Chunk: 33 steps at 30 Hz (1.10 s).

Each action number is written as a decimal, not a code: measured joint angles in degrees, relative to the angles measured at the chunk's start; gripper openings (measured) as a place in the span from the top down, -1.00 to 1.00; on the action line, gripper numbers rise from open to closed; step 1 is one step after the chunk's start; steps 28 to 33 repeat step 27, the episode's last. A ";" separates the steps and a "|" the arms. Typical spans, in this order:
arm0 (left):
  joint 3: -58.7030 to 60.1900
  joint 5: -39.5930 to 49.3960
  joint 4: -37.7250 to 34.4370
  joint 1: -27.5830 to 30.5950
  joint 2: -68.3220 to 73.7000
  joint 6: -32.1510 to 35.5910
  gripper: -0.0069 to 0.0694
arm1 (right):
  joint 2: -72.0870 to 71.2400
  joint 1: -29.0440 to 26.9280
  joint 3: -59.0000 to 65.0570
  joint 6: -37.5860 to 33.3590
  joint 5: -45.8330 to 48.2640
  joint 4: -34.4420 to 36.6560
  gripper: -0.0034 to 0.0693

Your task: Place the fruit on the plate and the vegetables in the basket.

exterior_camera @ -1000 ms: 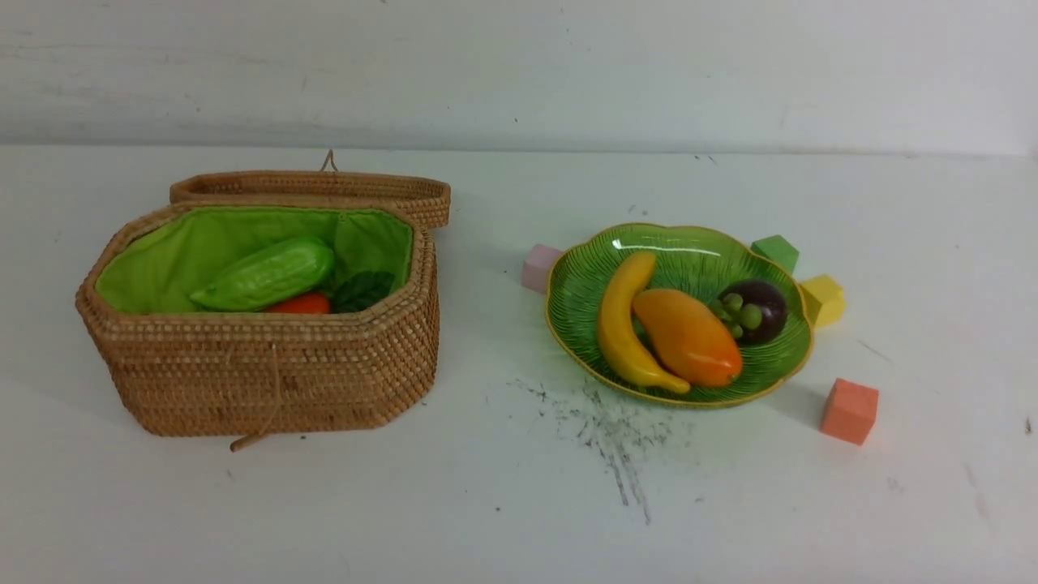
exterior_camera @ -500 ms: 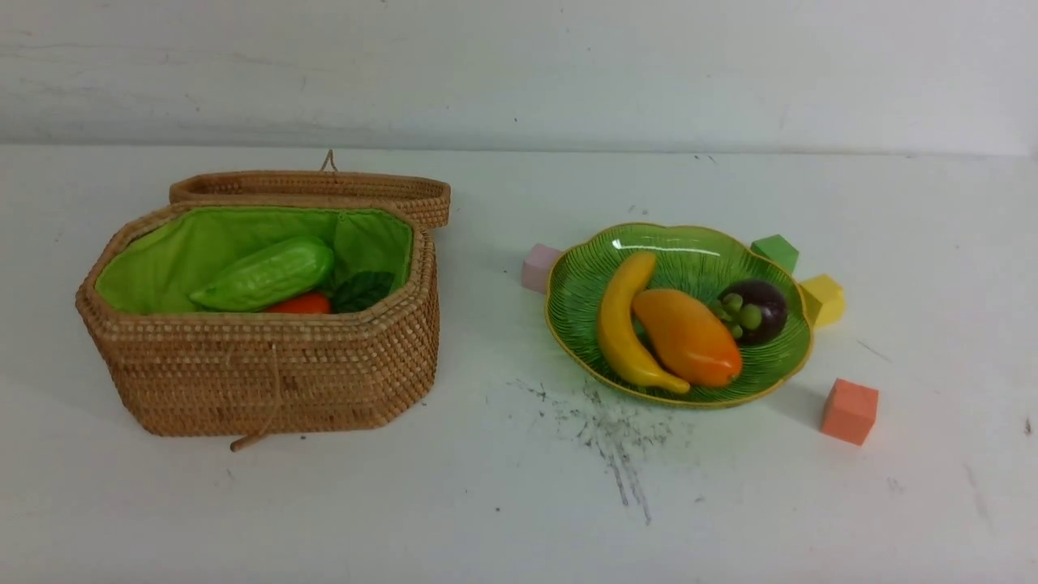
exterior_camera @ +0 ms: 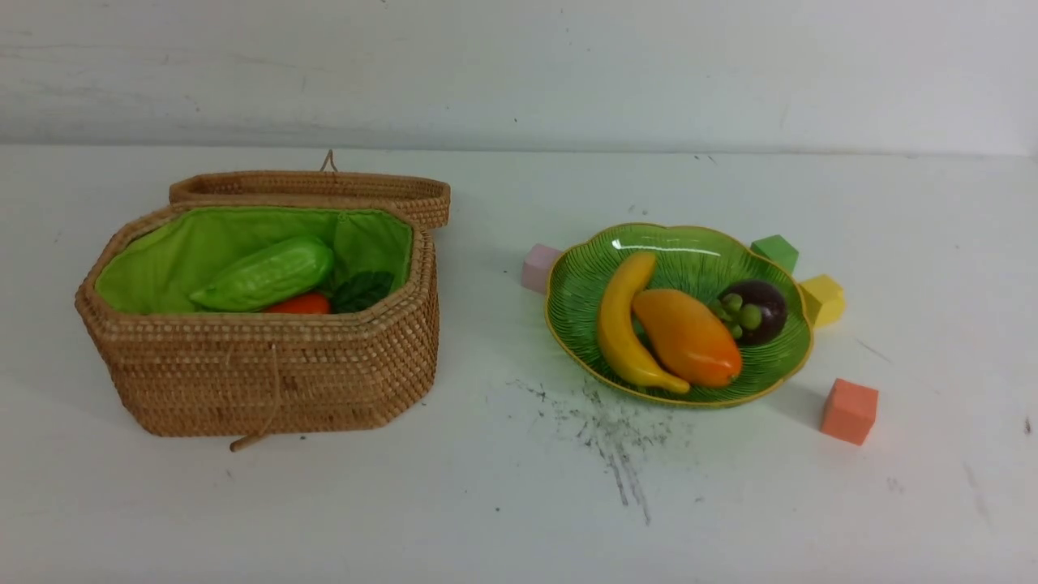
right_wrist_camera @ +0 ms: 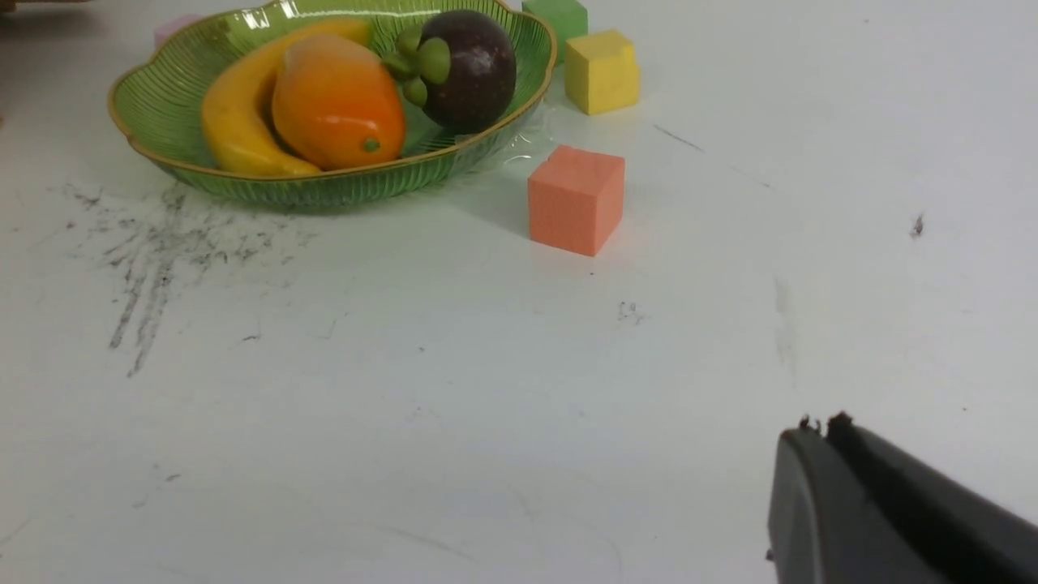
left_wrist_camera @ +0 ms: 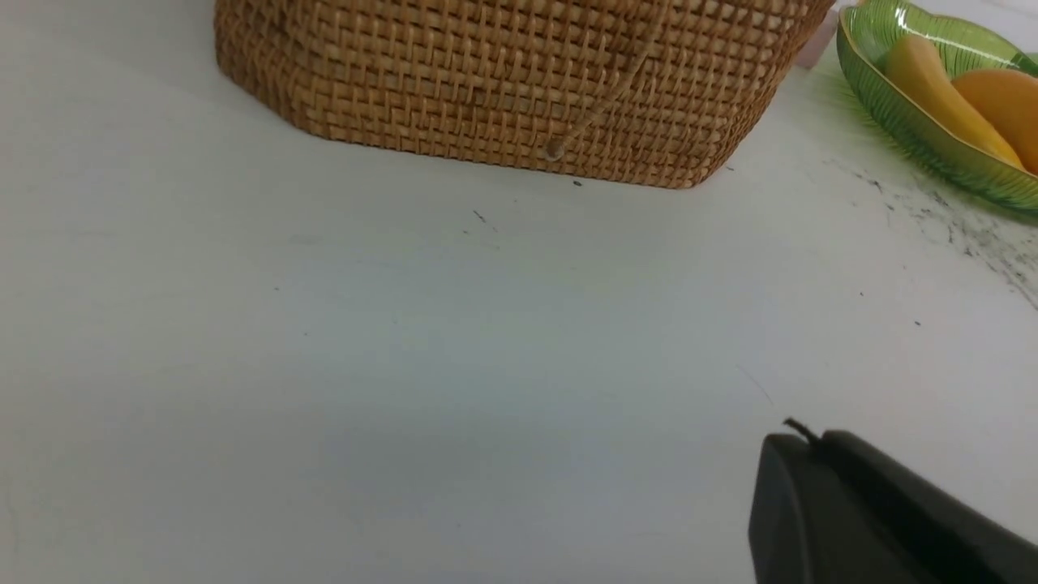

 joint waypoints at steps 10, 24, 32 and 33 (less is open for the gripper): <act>0.00 0.00 -0.14 0.00 0.00 0.00 0.85 | 0.00 0.00 0.00 0.00 0.00 -0.06 0.83; 0.00 0.00 -0.15 0.00 0.00 0.00 0.85 | 0.00 0.00 0.00 0.00 0.00 -0.01 0.78; 0.00 0.00 -0.21 0.00 0.00 0.00 0.84 | 0.00 0.00 0.00 0.00 0.00 -0.01 0.76; 0.00 0.00 -0.21 0.00 0.00 0.00 0.84 | 0.00 0.00 0.00 0.00 0.00 -0.01 0.76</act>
